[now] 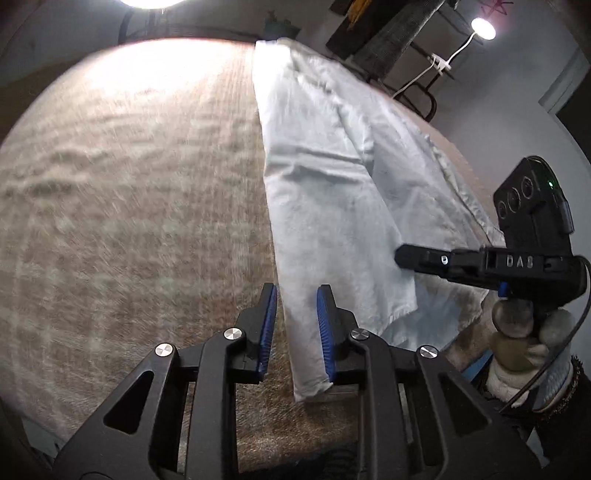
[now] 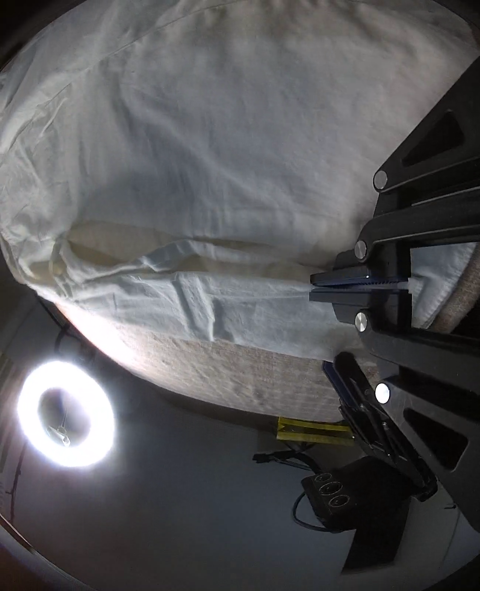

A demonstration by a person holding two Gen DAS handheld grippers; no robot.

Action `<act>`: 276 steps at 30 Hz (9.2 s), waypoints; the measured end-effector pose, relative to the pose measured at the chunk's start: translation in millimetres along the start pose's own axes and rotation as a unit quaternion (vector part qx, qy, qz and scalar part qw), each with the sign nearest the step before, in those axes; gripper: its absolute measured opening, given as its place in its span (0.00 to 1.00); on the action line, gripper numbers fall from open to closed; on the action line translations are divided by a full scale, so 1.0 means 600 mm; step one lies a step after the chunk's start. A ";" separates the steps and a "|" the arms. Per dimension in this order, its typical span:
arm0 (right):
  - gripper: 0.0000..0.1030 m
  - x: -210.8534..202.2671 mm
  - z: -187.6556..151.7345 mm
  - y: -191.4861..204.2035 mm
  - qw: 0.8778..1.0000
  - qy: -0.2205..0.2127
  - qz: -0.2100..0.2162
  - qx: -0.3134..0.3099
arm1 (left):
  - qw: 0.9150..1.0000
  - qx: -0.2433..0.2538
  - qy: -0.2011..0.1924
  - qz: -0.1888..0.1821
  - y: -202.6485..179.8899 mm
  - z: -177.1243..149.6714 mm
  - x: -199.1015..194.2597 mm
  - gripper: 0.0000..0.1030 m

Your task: Fold small clothes

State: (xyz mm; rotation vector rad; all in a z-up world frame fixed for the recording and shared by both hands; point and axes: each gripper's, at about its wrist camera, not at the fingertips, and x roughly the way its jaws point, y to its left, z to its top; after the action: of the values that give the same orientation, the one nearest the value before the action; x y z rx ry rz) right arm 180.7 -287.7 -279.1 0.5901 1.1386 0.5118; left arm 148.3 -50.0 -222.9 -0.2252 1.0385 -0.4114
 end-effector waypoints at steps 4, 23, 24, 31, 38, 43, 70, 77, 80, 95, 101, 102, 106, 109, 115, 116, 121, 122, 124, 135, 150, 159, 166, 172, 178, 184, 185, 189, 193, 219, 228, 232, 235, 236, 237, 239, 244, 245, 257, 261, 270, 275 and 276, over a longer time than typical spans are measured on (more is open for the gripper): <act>0.00 -0.004 -0.008 0.010 0.999 0.002 -0.039 -0.032 | 0.999 0.023 -0.024 0.009 -0.014 0.008 -0.006 0.20; 0.51 -0.175 -0.008 -0.007 0.983 -0.120 -0.107 -0.090 | 0.993 0.100 -0.022 0.058 -0.059 -0.015 0.014 0.20; 0.55 -0.175 -0.008 -0.007 0.983 -0.120 -0.107 -0.090 | 0.993 0.098 -0.030 0.053 -0.066 -0.012 0.006 0.20; 0.57 -0.302 -0.003 -0.076 0.974 -0.187 -0.119 -0.046 | 0.994 0.095 -0.058 0.005 -0.144 0.010 -0.025 0.20; 0.64 -0.448 -0.055 -0.207 0.949 -0.256 -0.176 0.046 | 0.992 0.112 -0.044 -0.030 -0.227 0.021 0.007 0.20; 0.68 -0.505 -0.091 -0.270 0.935 -0.275 -0.200 0.094 | 0.991 0.121 -0.030 -0.044 -0.273 0.019 0.035 0.21; 0.07 -0.534 -0.046 -0.550 0.894 -0.302 -0.058 0.326 | 0.989 0.140 -0.007 -0.039 -0.319 0.027 0.066 0.20; 0.02 -0.498 0.030 -0.300 0.938 -0.278 -0.202 0.034 | 0.992 0.118 -0.014 -0.044 -0.301 0.038 0.065 0.20; 0.02 -0.448 0.032 -0.208 0.949 -0.234 -0.197 -0.069 | 0.993 0.106 -0.020 -0.045 -0.293 0.044 0.063 0.20; 0.35 -0.264 -0.038 -0.110 0.962 -0.052 -0.154 -0.219 | 0.992 0.081 0.000 -0.097 -0.310 0.054 0.091 0.21; 0.36 -0.338 0.027 -0.126 0.972 -0.090 -0.116 -0.184 | 0.987 0.071 0.022 -0.139 -0.344 0.042 0.121 0.37; 0.39 -0.338 0.027 -0.126 0.972 -0.090 -0.116 -0.184 | 0.987 0.074 0.028 -0.142 -0.352 0.038 0.127 0.39; 0.40 -0.338 0.154 -0.152 0.970 -0.102 -0.153 -0.156 | 0.984 0.101 0.048 -0.138 -0.389 0.029 0.156 0.39; 0.41 -0.316 0.232 -0.172 0.969 -0.093 -0.176 -0.144 | 0.984 0.113 0.055 -0.128 -0.402 0.027 0.172 0.39; 0.43 -0.246 0.385 -0.210 0.963 -0.065 -0.236 -0.115 | 0.984 0.124 0.062 -0.112 -0.401 0.029 0.197 0.29; 0.43 -0.237 0.402 -0.217 0.961 -0.057 -0.247 -0.111 | 0.983 0.125 0.066 -0.114 -0.400 0.029 0.201 0.21; 0.33 -0.168 0.473 -0.252 0.951 -0.018 -0.293 -0.098 | 0.981 0.131 0.070 -0.122 -0.398 0.031 0.212 0.08; 0.14 -0.155 0.479 -0.258 0.948 -0.008 -0.303 -0.100 | 0.981 0.128 0.070 -0.125 -0.396 0.032 0.212 0.07; 0.00 -0.145 0.483 -0.262 0.944 -0.001 -0.313 -0.102 | 0.982 0.119 0.068 -0.133 -0.391 0.035 0.208 0.05; 0.00 -0.186 0.515 -0.148 0.926 -0.038 -0.325 -0.188 | 0.982 0.038 0.037 -0.179 -0.345 0.055 0.177 0.04; 0.19 -0.164 0.449 -0.135 0.958 -0.051 -0.213 -0.183 | 0.989 0.038 0.050 -0.130 -0.293 0.019 0.145 0.35; 0.08 -0.189 0.299 -0.207 0.971 -0.052 -0.195 -0.127 | 0.994 0.003 0.024 -0.105 -0.206 0.010 0.080 0.35; 0.08 -0.090 0.248 -0.124 0.960 -0.015 -0.188 -0.208 | 0.995 -0.027 -0.011 -0.096 -0.188 0.021 0.051 0.35; 0.08 -0.059 0.203 -0.076 0.937 0.024 -0.203 -0.283 | 0.995 -0.024 -0.016 -0.093 -0.197 0.025 0.044 0.35; 0.18 -0.121 0.146 -0.096 0.961 0.069 -0.120 -0.240 | 0.995 -0.008 -0.021 -0.098 -0.220 0.034 0.052 0.35; 0.34 -0.232 0.091 -0.131 0.976 0.002 -0.138 -0.169 | 0.992 0.023 0.011 -0.120 -0.279 0.042 0.092 0.35; 0.34 -0.251 0.076 -0.153 0.980 0.003 -0.144 -0.136 | 0.993 0.029 0.018 -0.111 -0.288 0.043 0.105 0.35; 0.33 -0.245 0.062 -0.174 0.977 0.023 -0.171 -0.124 | 0.993 0.019 0.046 -0.110 -0.299 0.039 0.142 0.35; 0.31 -0.227 0.046 -0.195 0.978 0.042 -0.172 -0.107 | 0.993 0.017 0.065 -0.100 -0.292 0.032 0.170 0.07; 0.27 -0.314 -0.002 -0.171 0.952 -0.067 -0.269 -0.129 | 0.996 0.065 0.022 -0.054 -0.341 -0.015 0.117 0.00; 0.28 -0.382 -0.022 -0.137 0.915 -0.157 -0.349 -0.125 | 0.992 0.109 -0.019 -0.066 -0.407 0.008 0.107 0.00; 0.27 -0.416 -0.028 -0.141 0.909 -0.180 -0.358 -0.117 | 0.988 0.138 -0.012 -0.073 -0.447 0.012 0.130 0.00; 0.28 -0.423 -0.032 -0.144 0.907 -0.185 -0.362 -0.113 | 0.983 0.164 0.000 -0.077 -0.474 0.008 0.155 0.00; 0.27 -0.432 -0.033 -0.149 0.907 -0.189 -0.362 -0.106 | 0.982 0.174 0.006 -0.076 -0.483 0.005 0.164 0.01; 0.27 -0.434 -0.035 -0.151 0.907 -0.191 -0.362 -0.104 | 0.980 0.182 0.010 -0.073 -0.492 0.001 0.174 0.01; 0.28 -0.439 -0.037 -0.152 0.906 -0.194 -0.364 -0.102 | 0.978 0.196 0.019 -0.072 -0.505 -0.005 0.190 0.07; 0.28 -0.452 -0.051 -0.159 0.899 -0.199 -0.378 -0.099 | 0.972 0.218 0.033 -0.080 -0.532 -0.019 0.213 0.47; 0.28 -0.452 -0.051 -0.159 0.899 -0.199 -0.378 -0.099 | 0.971 0.225 0.034 -0.078 -0.537 -0.021 0.217 0.47; 0.28 -0.471 -0.047 -0.193 0.916 -0.200 -0.343 -0.061 | 0.966 0.255 0.016 -0.035 -0.549 -0.036 0.249 0.34; 0.28 -0.468 -0.038 -0.207 0.925 -0.195 -0.323 -0.047 | 0.975 0.214 0.023 -0.054 -0.522 -0.017 0.252 0.07; 0.33 -0.456 -0.005 -0.243 0.950 -0.186 -0.249 -0.016 | 0.987 0.074 0.029 -0.138 -0.447 0.017 0.210 0.04; 0.55 -0.417 0.073 -0.294 0.975 -0.157 -0.157 0.014 | 0.986 0.053 0.018 -0.154 -0.436 0.019 0.191 0.04; 0.56 -0.417 0.073 -0.294 0.975 -0.157 -0.157 0.014 | 0.986 0.049 0.016 -0.157 -0.434 0.020 0.187 0.04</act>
State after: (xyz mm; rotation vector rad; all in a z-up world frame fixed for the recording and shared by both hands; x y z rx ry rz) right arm 151.5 -588.1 -213.2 0.4837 0.9143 0.1234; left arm 149.8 -333.3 -208.6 -0.2952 1.0133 -0.7514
